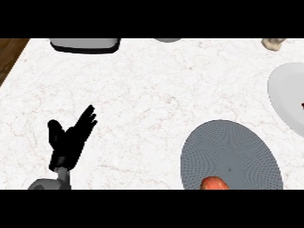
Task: Pick the croissant from the placemat and place it in the plate
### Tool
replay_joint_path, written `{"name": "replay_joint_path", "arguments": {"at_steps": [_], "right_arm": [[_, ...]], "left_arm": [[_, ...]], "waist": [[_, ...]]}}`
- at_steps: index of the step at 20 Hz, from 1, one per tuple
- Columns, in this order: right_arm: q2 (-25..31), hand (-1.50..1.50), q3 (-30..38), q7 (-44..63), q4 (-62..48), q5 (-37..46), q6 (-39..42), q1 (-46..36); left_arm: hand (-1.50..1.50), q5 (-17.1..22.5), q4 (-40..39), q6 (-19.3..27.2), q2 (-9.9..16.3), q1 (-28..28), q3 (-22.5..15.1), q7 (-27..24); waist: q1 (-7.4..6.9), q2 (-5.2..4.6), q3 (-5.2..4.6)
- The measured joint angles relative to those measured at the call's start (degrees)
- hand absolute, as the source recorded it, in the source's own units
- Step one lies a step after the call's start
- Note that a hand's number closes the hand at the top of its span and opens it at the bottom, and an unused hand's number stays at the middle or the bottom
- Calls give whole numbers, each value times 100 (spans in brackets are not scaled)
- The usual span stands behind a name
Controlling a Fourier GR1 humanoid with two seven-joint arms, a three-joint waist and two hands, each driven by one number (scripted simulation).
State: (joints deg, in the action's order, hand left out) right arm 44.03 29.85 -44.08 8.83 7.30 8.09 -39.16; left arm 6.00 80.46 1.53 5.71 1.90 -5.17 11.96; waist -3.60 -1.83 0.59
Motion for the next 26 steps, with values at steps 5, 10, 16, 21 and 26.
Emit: {"name": "replay_joint_path", "arguments": {"at_steps": [5,10,16,21,26], "right_arm": [[372,-150,126,-90,-163,-145,1093,310],[637,-150,22,-66,-70,-67,1600,685],[815,-150,-174,-189,181,86,1779,1220],[886,-150,-337,-417,367,215,1698,1645],[895,-150,-411,-570,447,249,1594,1926]], "left_arm": [[0,5,6,25,-19,-5,16,32],[0,-21,19,41,-45,-68,-9,7],[0,-6,149,63,-54,-167,-5,46],[0,-13,60,65,-60,-250,38,-97],[0,39,134,25,-8,-223,81,13]], "waist": [[80,22,0],[116,35,7],[173,73,8],[222,87,5],[230,101,10]]}}
